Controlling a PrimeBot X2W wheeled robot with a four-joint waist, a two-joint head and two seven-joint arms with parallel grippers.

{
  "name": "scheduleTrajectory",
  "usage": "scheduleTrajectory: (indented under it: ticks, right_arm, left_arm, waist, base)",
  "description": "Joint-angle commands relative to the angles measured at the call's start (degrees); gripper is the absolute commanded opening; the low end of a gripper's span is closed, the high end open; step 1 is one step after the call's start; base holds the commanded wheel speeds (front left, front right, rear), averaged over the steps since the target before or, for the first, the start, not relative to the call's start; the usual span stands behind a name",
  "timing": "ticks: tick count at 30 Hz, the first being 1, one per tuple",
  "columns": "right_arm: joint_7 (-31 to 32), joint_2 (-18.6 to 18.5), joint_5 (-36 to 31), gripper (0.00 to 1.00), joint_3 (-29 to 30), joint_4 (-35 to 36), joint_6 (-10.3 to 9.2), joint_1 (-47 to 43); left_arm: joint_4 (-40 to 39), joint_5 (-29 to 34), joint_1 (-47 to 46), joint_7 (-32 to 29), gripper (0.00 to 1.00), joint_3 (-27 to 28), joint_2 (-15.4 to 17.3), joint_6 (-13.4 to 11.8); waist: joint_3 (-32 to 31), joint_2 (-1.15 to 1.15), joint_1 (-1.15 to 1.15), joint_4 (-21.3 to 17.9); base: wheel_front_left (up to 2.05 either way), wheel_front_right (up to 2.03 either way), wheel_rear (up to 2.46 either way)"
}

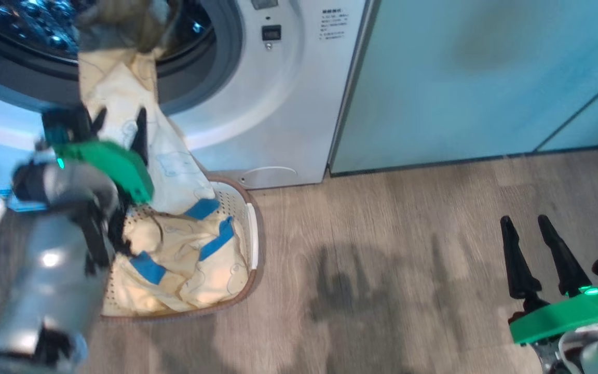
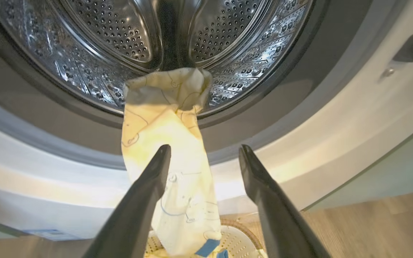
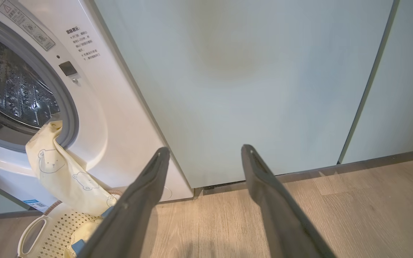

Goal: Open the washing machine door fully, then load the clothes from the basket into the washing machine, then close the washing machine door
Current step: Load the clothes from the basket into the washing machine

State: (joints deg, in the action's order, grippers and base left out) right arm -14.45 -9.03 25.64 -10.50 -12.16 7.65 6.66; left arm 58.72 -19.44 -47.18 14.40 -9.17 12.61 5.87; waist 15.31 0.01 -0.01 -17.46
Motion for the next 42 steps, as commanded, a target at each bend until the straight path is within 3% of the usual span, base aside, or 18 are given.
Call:
scheduleTrajectory:
  ticks: [1,10,18,32,42]
  right_arm:
    - [-0.5,-1.2,-0.6,1.00,-0.5,1.7,-0.16,-0.4]
    - [-0.5,-1.0,-0.6,1.00,-0.5,2.0,-0.16,-1.2]
    - [-0.5,-0.7,-0.4,1.00,-0.4,2.6,-0.16,-0.7]
    - [-0.5,-0.9,-0.3,1.00,-0.1,2.5,-0.16,0.3]
    - [-0.5,-0.8,-0.2,1.00,-0.4,2.4,-0.16,0.2]
  left_arm:
    - [-3.8,-0.6,2.0,0.6,1.00,2.4,1.8,-0.5]
    - [-22.8,-0.1,19.9,0.6,1.00,9.6,-1.3,-2.3]
    - [-33.7,1.7,29.5,0.6,1.00,16.3,-4.5,-2.5]
    - [-38.2,4.4,34.4,0.6,1.00,23.3,-8.0,-0.7]
    - [-33.9,6.1,34.6,0.6,1.00,22.1,-8.8,0.8]
  waist:
    - [-1.1,-0.01,0.01,0.7]
    - [-2.0,-0.01,0.01,1.7]
    - [0.1,-0.01,0.01,2.1]
    - [1.6,-0.01,0.01,2.5]
    - [1.4,-0.01,0.01,2.4]
  base:
    - [0.00,0.00,0.00]
    - [0.00,0.00,0.00]
    - [0.00,0.00,0.00]
    - [0.00,0.00,0.00]
    - [0.00,0.00,0.00]
